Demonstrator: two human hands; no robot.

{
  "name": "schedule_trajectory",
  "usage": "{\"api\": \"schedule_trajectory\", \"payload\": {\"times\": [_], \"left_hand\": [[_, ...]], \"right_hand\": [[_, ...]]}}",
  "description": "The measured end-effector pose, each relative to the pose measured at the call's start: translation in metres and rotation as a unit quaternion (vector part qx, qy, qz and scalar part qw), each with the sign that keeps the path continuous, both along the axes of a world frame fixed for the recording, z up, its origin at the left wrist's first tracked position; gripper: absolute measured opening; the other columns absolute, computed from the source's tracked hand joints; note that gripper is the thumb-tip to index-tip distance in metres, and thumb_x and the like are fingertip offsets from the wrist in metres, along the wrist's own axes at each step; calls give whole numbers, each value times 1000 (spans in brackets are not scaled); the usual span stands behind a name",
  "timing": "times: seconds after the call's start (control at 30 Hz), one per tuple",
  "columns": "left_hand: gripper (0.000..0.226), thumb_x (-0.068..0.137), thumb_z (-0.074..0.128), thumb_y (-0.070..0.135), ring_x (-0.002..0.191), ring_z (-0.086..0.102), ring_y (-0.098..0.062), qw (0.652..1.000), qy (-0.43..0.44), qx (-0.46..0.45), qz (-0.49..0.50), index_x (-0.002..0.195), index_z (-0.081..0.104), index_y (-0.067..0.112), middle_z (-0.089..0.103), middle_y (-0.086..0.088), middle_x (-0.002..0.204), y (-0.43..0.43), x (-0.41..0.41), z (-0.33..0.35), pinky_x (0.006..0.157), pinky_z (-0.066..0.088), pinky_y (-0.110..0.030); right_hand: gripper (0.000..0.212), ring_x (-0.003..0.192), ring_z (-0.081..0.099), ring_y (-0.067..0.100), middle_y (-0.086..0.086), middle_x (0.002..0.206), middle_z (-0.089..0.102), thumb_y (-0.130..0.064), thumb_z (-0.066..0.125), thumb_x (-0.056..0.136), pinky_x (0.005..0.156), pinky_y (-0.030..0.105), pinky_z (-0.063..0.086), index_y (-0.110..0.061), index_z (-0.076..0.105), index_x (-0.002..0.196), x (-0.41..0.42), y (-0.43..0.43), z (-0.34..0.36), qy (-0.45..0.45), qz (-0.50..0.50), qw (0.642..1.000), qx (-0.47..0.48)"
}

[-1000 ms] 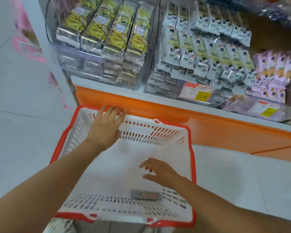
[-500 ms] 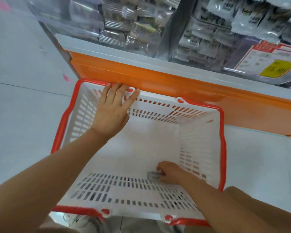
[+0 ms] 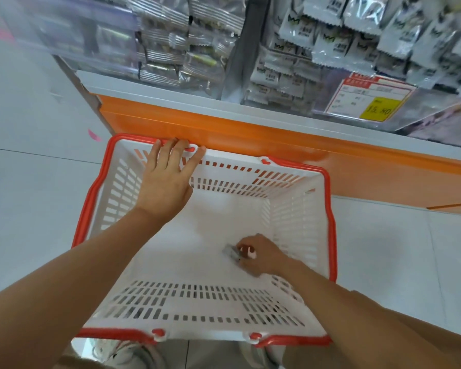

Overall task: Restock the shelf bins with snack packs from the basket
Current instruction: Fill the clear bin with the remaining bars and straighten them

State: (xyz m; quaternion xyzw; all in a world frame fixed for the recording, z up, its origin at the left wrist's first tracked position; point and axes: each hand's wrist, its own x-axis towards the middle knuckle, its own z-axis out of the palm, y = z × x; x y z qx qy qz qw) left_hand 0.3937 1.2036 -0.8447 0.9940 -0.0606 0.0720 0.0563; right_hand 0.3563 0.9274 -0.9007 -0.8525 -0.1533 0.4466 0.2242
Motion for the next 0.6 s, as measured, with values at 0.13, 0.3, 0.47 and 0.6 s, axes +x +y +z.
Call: {"api": "schedule_trajectory", "payload": {"times": [0.13,0.3,0.47,0.6], "left_hand": [[70,81,72,17,136,35,-42,1000,21,-18,0,145,44,12,45,-22,141,-3,-4,15,118,19,-57],[39,95,59,29,126,45,-34,991,88,-100,23,132,59,17,54,-13,135,-19,-15,47,110,31,-48],[50,101,35,53,97,67,-25,760,334,-524,190,119,63,16,74,-7,104,-51,-18,106,92,48,-39],[37,97,54,46,78,69,-16,670,309,-643,204,103,67,13,75,-2,79,-66,-16,132,68,51,-28]], "right_hand": [[27,75,54,9,-3,94,58,-14,72,83,64,16,42,-19,51,100,19,6,41,-67,-100,989,92],[35,99,61,11,4,109,59,2,71,80,79,19,50,-19,51,99,28,9,95,-158,-200,941,220],[39,115,59,13,9,117,61,14,65,77,91,31,53,-12,53,103,29,9,147,-228,-192,893,336],[46,113,60,15,10,116,61,17,65,74,86,33,53,-14,54,107,24,9,179,-267,-165,882,352]]}}
